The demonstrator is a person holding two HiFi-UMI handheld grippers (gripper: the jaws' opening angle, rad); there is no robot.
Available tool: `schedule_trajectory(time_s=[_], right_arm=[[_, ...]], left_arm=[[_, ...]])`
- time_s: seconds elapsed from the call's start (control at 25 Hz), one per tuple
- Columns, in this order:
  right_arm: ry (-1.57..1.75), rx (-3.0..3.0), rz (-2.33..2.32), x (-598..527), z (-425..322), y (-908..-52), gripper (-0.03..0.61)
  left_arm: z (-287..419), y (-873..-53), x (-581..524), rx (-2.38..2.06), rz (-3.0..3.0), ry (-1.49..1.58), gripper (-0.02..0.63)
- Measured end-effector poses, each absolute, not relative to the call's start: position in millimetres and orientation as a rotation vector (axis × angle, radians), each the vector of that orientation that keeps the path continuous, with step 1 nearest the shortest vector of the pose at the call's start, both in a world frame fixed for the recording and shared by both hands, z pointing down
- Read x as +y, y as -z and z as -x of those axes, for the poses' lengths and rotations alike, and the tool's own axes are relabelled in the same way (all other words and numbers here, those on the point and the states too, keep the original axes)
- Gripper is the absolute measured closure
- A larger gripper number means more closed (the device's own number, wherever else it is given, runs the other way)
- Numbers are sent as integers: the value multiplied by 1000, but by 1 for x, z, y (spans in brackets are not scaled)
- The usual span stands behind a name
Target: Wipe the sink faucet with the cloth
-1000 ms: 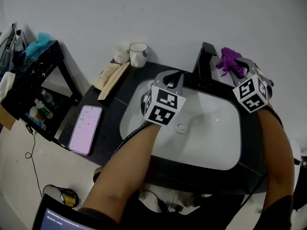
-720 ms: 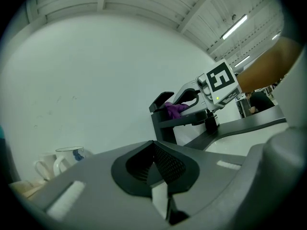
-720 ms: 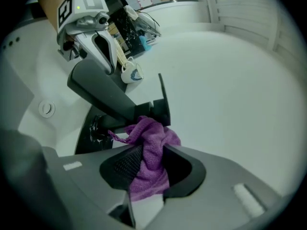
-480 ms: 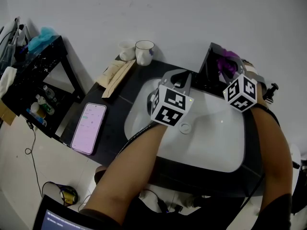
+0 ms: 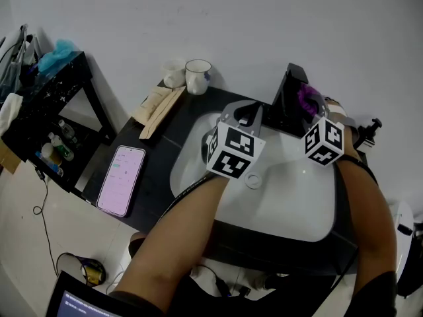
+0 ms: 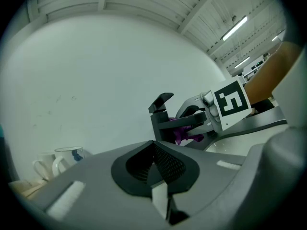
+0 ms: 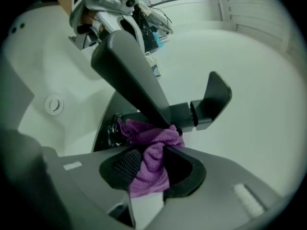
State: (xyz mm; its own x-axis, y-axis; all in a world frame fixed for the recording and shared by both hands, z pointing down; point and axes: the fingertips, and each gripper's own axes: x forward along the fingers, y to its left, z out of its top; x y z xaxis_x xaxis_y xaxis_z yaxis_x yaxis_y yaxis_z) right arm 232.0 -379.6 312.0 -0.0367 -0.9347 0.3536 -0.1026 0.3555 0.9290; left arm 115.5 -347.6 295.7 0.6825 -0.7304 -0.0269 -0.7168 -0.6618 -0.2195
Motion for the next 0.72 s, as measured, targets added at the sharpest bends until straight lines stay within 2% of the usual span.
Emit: schedule_trajectory(time_s=[0.44, 0.72], right_arm=[[803, -1474, -983, -371, -228, -369, 448], [655, -1630, -1300, -353, -223, -354, 454]], left_arm=[[-113, -296, -349, 1195, 2679, 96, 598], [-108, -290, -350, 1219, 2656, 82, 598]])
